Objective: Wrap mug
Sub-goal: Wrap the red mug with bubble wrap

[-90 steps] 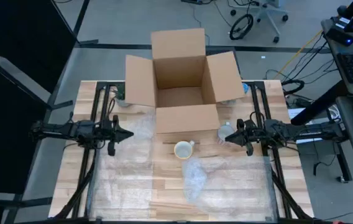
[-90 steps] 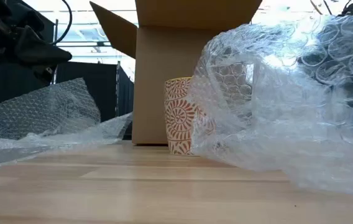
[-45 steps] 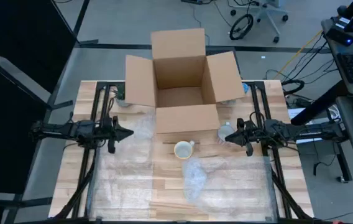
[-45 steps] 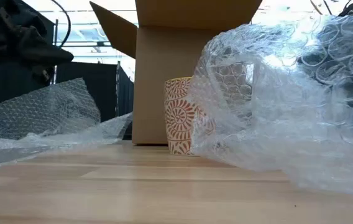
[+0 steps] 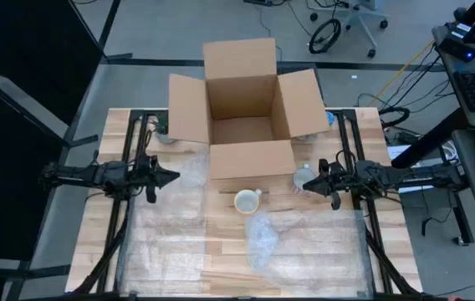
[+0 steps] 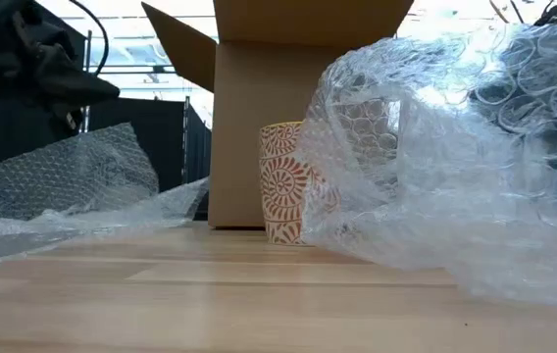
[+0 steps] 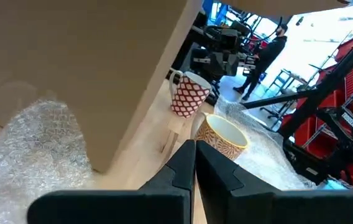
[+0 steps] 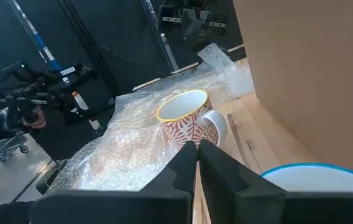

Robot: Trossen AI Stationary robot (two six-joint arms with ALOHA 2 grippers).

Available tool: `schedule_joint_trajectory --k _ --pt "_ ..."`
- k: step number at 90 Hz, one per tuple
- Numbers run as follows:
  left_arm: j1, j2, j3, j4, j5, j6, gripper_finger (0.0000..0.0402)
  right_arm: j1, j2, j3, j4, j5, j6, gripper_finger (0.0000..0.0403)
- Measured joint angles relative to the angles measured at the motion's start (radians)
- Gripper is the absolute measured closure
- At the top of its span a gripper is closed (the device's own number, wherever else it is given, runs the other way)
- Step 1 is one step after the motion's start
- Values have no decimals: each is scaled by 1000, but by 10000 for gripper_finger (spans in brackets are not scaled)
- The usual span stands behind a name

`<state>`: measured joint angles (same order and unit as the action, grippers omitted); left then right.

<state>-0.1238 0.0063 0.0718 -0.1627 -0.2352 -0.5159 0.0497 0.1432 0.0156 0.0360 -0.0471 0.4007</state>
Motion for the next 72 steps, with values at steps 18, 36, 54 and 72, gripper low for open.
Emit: schedule_joint_trajectory --k 18,36,54,72 --pt "0 0 0 0 0 0 402 0 0 0 0 0 5 328" --pt "0 0 0 0 0 0 402 0 0 2 -2 3 -16 271" --pt "0 0 0 0 0 0 402 0 2 46 -1 4 -81 240" --pt "0 0 0 0 0 -2 402 -1 43 86 -21 54 -164 231"
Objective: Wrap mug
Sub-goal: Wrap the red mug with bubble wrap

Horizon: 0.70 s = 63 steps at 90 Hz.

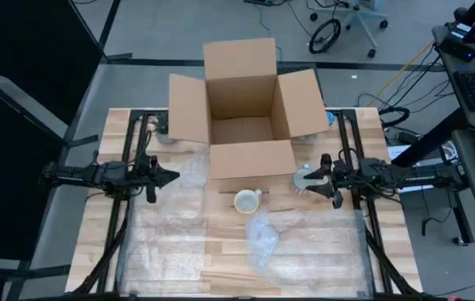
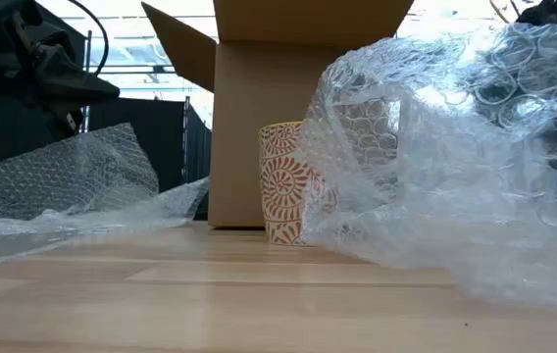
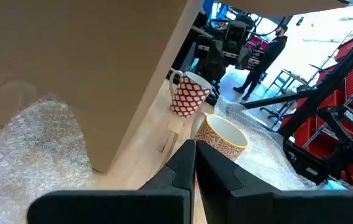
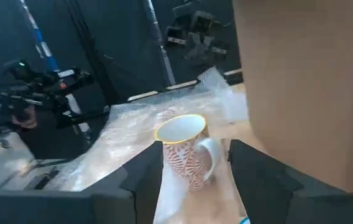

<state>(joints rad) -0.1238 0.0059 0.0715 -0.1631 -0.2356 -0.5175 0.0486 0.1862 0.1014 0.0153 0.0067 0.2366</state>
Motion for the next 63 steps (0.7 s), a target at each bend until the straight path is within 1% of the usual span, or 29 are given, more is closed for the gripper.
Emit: schedule_joint_trajectory --k 21,35,49,63 --pt "0 0 0 0 0 0 402 -2 138 61 -30 74 -94 231" --pt "0 0 0 0 0 1 402 -2 233 137 -107 100 -123 231" --pt "0 0 0 0 0 1 402 -2 313 246 -261 122 -171 231" --pt "0 0 0 0 0 1 402 -2 390 373 -502 177 -174 231"
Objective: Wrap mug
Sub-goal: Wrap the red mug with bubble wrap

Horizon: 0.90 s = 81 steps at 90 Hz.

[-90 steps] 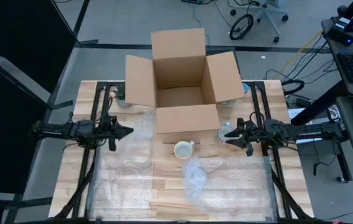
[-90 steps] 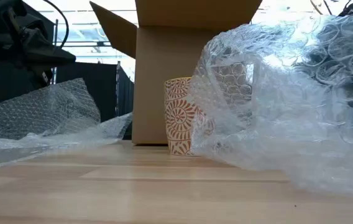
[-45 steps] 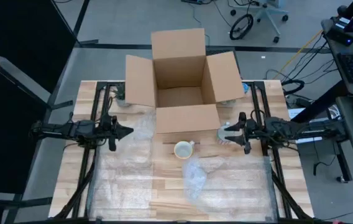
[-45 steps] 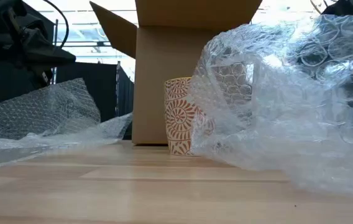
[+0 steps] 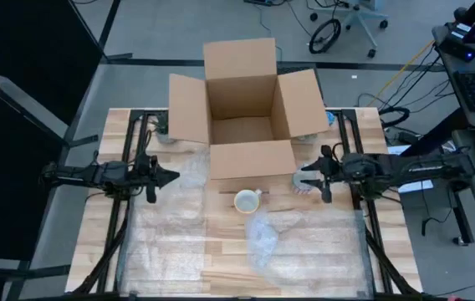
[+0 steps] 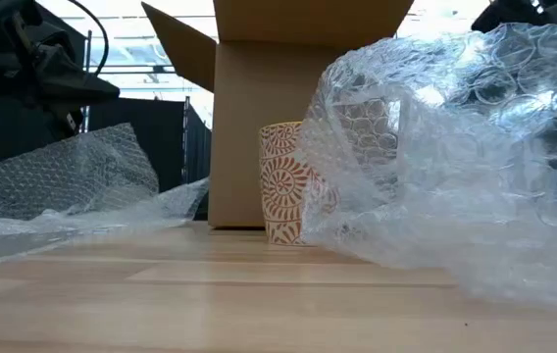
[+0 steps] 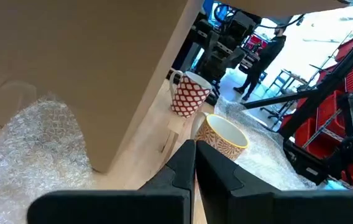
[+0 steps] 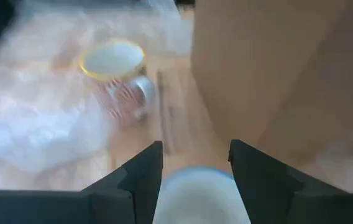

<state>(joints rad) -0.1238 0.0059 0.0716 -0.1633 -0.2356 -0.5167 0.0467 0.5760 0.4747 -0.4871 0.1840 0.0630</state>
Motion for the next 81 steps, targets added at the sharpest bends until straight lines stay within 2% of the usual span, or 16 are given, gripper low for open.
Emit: schedule_joint_trajectory --k 15,28,42,63,81 --pt "0 0 0 0 -1 1 402 0 80 12 -18 4 4 231" --pt "0 0 0 0 -1 6 402 15 164 11 8 -43 3 231" --pt "0 0 0 0 -1 7 402 36 191 12 42 -61 35 232" --pt "0 0 0 0 -2 8 402 59 210 144 -86 -85 141 232" --pt "0 0 0 0 -1 47 402 73 343 229 -205 -85 205 232"
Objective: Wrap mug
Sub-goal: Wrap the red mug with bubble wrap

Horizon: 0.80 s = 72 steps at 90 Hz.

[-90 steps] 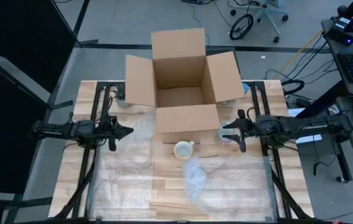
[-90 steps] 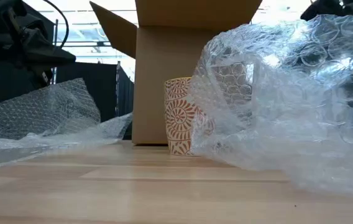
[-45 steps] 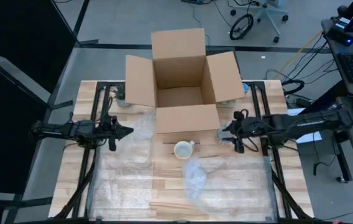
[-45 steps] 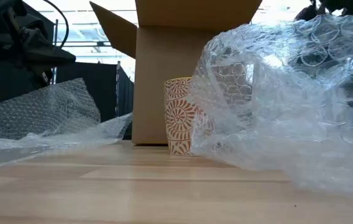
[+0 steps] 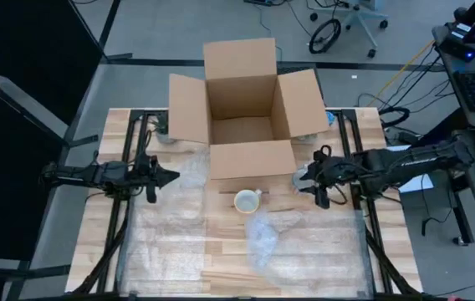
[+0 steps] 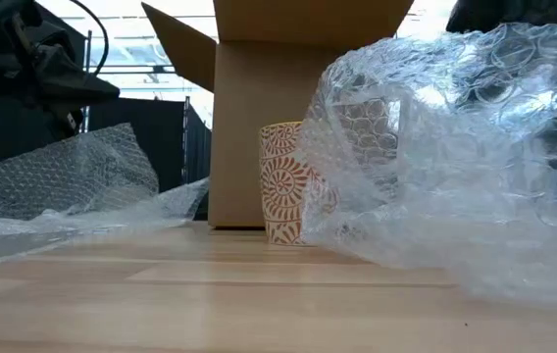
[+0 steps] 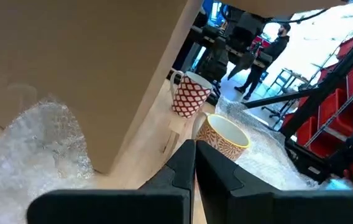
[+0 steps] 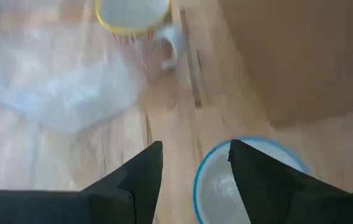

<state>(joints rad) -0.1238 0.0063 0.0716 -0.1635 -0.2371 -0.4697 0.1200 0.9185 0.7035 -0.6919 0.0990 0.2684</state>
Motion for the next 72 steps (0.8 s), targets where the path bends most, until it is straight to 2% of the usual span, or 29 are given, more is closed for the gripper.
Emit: schedule_joint_trajectory --k 21,55,72 --pt "0 0 0 0 0 15 402 0 116 18 -53 0 87 232" --pt "0 0 0 0 0 90 402 0 296 20 -66 -4 117 232" --pt "0 0 0 0 0 90 402 0 384 20 -81 -6 168 269"
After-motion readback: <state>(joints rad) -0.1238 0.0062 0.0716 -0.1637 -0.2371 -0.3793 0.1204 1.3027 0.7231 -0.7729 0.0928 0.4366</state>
